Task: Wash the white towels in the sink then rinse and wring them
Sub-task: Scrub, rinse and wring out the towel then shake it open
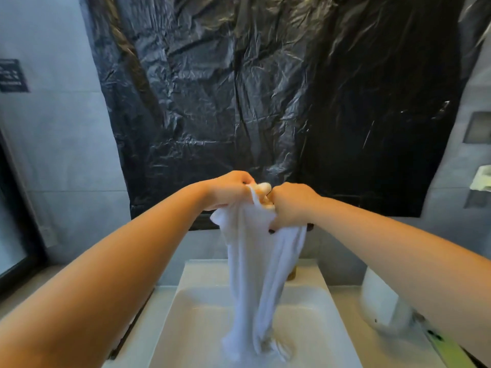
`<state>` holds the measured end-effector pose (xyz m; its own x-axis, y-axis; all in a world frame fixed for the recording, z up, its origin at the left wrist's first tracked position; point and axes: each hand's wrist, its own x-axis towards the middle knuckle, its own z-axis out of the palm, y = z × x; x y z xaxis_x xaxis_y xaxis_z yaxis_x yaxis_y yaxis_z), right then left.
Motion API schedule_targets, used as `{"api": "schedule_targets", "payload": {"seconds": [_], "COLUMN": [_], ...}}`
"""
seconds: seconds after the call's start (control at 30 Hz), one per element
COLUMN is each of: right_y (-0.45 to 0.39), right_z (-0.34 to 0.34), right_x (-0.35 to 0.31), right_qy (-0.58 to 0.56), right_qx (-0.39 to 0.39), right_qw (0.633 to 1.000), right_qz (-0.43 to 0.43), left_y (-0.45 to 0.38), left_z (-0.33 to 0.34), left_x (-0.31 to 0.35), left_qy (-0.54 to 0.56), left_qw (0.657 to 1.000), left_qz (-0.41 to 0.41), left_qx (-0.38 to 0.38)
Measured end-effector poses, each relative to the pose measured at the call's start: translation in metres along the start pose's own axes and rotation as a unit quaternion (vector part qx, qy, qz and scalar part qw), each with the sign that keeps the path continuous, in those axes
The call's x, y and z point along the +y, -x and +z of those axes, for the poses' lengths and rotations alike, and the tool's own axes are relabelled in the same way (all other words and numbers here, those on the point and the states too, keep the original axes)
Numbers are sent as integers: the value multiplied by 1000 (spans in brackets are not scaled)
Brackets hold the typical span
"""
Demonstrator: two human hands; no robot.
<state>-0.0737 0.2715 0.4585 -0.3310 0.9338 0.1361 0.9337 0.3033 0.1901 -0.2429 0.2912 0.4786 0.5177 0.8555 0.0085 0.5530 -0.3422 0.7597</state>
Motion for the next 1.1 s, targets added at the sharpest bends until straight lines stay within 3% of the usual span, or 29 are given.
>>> {"api": "schedule_targets", "payload": {"seconds": [0.07, 0.13, 0.23, 0.37, 0.57, 0.67, 0.77, 0.87, 1.1], "right_y": [-5, -10, -19, -34, -53, -42, -24, -10, 14], "right_z": [-2, -8, -23, -47, -107, -130, -123, -86, 81], "right_x": [5, 8, 11, 26, 49, 57, 55, 46, 16], "right_qy": [72, 70, 3, -104, -55, -99, -154, -198, -307], "right_qx": [48, 75, 96, 148, 279, 303, 266, 161, -96], "right_qw": [996, 994, 995, 983, 959, 947, 951, 966, 945], "right_qz": [-10, -25, -37, 12, 13, 26, 33, 43, 60], "left_y": [1, 1, -7, -16, -22, -18, -15, -6, 13], "left_z": [-2, 1, -3, -27, -51, -54, -47, -22, 81], "left_x": [-10, -13, -8, 7, 40, 51, 44, 19, -107], "left_qy": [-83, -189, -298, -230, -104, -78, -102, -129, -100], "left_qw": [995, 979, 949, 959, 944, 929, 933, 952, 988], "left_qz": [-49, -65, -80, -37, 50, 92, 92, 65, -65], "left_qx": [-20, -30, 55, 162, 309, 349, 332, 269, 97]}}
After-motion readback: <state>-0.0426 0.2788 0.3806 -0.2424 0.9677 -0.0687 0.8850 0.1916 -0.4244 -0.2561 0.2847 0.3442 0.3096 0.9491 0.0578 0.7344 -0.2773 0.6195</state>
